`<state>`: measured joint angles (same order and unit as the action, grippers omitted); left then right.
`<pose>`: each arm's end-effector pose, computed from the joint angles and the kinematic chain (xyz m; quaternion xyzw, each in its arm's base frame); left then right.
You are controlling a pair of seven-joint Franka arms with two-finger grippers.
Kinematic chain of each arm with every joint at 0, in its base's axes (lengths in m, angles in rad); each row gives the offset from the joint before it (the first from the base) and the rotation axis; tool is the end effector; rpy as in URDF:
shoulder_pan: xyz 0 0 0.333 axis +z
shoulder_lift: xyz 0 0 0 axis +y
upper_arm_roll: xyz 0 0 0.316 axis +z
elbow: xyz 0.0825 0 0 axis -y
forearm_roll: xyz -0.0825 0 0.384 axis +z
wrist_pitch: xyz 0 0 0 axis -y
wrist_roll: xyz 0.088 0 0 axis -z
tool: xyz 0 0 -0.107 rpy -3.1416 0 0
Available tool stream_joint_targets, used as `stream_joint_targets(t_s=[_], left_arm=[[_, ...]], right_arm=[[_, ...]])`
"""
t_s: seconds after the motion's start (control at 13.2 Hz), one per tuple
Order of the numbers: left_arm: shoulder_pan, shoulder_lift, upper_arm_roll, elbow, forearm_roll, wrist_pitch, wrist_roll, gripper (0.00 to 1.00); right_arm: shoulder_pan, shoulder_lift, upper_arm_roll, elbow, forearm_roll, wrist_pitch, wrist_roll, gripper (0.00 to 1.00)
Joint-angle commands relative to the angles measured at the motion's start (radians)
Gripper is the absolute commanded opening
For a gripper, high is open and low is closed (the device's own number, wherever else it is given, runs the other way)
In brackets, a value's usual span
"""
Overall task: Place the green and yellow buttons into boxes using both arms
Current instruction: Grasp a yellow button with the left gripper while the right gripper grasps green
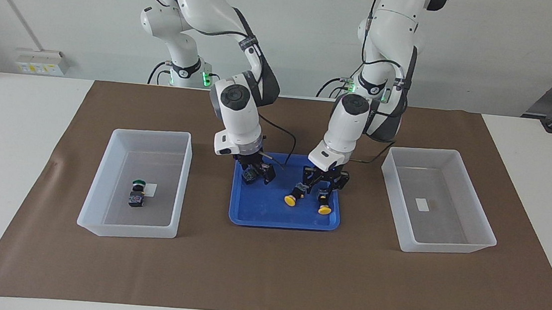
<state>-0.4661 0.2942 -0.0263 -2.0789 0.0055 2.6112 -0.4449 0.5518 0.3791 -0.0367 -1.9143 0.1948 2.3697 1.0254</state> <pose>0.5356 -0.2869 0.3096 0.9926 -0.0248 0.1051 0.0555 0.5485 0.3145 0.3043 -0.9463 0.3145 0.0168 0.0725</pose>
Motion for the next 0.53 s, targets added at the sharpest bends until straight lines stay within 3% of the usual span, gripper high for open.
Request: stream_joint_targets(t_s=[0.0,0.23,0.46], left_arm=[[0.009,-0.108,0.016,-0.007,-0.005,-0.08,-0.009,0.0],[0.088,-0.203,0.016,0.011,-0.002,-0.149,0.0,0.0],[0.196,-0.207,0.016,0.066,-0.002,-0.189,0.078,0.0]], right_arm=[[0.007,0.006,-0.002,-0.014,0.022,0.017,0.001,0.88],[0.002,-0.005,-0.003,0.021,0.02,-0.05,-0.001,0.89],[0.004,-0.028,-0.005,0.029,0.005,-0.105,0.002,0.9]])
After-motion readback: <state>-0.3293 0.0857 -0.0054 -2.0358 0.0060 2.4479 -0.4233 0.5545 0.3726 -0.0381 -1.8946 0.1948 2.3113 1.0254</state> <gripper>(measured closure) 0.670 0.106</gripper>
